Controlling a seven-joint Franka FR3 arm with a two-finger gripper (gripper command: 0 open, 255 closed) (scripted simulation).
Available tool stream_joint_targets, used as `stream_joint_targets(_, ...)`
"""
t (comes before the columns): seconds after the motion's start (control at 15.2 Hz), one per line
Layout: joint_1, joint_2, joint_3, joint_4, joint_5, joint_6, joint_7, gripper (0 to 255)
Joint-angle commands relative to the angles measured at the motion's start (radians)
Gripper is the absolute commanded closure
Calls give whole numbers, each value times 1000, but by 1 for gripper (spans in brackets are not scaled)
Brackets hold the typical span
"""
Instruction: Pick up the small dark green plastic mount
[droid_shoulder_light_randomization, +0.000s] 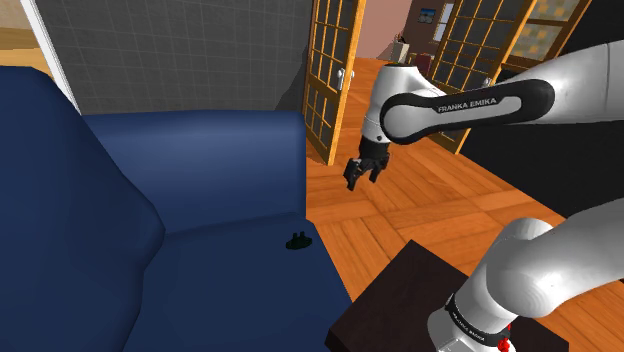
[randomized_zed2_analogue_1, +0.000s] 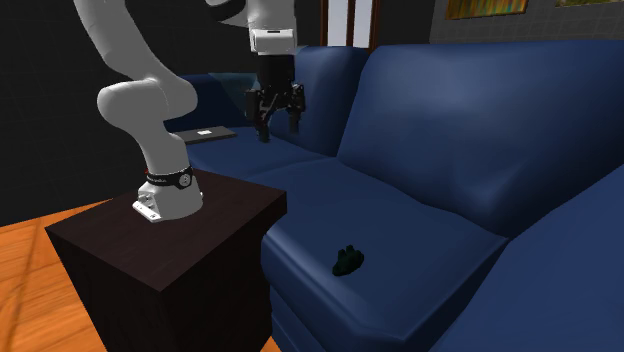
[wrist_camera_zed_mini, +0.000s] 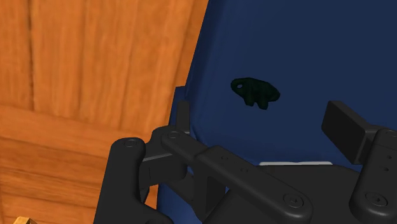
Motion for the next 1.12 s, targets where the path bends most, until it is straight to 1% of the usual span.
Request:
stream_joint_targets(0.0, 5, 71, 10, -1, 3, 73, 15, 0)
stream_joint_targets(0.26, 12, 217, 25, 12, 3, 205, 40, 0)
stream_joint_targets(0.53, 17, 375, 39, 48, -5, 323, 69, 0)
stream_joint_targets(0.79, 23, 538, 49, 107, -22, 424, 101, 0)
stream_joint_targets(1.06, 34, 701, 51, 188, -45, 504, 136, 0)
